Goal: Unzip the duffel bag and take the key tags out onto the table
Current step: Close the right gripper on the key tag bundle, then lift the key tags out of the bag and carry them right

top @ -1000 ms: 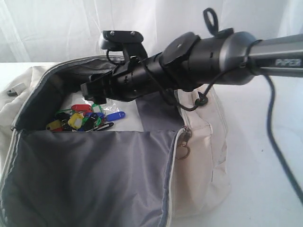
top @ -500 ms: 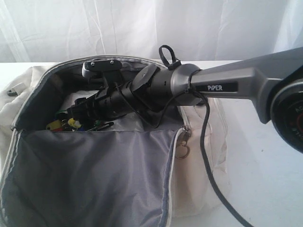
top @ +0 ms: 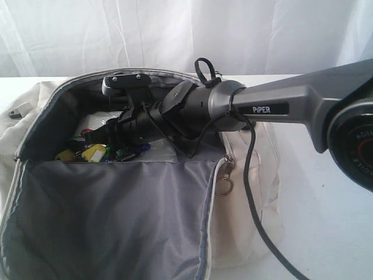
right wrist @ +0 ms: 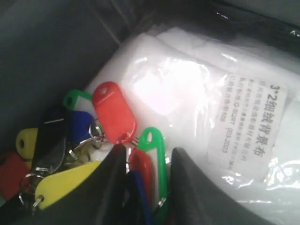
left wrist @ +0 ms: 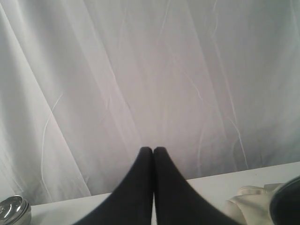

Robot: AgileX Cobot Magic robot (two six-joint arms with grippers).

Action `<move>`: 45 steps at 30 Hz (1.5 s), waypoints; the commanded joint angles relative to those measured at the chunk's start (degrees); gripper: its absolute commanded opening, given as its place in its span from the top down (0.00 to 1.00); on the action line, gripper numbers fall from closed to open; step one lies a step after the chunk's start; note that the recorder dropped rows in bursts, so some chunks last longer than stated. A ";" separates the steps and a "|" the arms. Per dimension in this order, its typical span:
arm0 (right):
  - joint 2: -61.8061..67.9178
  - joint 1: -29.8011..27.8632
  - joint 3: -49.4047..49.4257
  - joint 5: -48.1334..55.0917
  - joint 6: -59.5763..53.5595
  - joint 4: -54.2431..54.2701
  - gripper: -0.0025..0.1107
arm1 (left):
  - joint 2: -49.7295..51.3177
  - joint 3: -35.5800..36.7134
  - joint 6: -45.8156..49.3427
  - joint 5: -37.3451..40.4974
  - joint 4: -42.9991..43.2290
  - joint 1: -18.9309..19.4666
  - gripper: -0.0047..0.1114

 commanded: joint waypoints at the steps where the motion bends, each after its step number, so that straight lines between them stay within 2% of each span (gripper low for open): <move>1: -2.90 -0.14 -1.70 -0.57 -2.13 -1.15 0.98 | -0.53 -0.34 -0.53 -0.23 0.22 0.14 0.93; 6: -8.54 -1.53 -2.75 -0.99 -4.66 -1.66 0.98 | -0.53 -0.34 -0.53 -0.23 0.22 0.14 0.93; 13: -18.07 -3.94 -2.75 6.66 -5.07 -4.09 0.98 | -0.53 -0.34 -0.53 -0.23 0.22 0.14 0.93; 22: -30.38 -10.20 -2.75 15.10 -3.10 -15.51 0.98 | -0.53 -0.34 -0.53 -1.07 0.22 0.14 0.93; 26: -34.06 -15.37 -2.75 20.23 3.13 -22.24 0.98 | -0.53 -0.34 -0.53 -2.84 0.22 0.14 0.93; 31: -36.97 -21.50 -2.64 27.59 3.41 -26.27 0.98 | -0.53 -0.34 -0.53 -4.64 0.22 0.14 0.93; 34: -37.75 -27.69 -2.27 33.32 3.41 -26.68 0.98 | -0.53 -0.34 -0.53 -4.76 0.22 0.14 0.93; 45: -39.77 -45.60 -0.98 38.47 6.07 -26.56 0.98 | -0.53 -0.34 -0.41 -4.73 0.22 0.14 0.93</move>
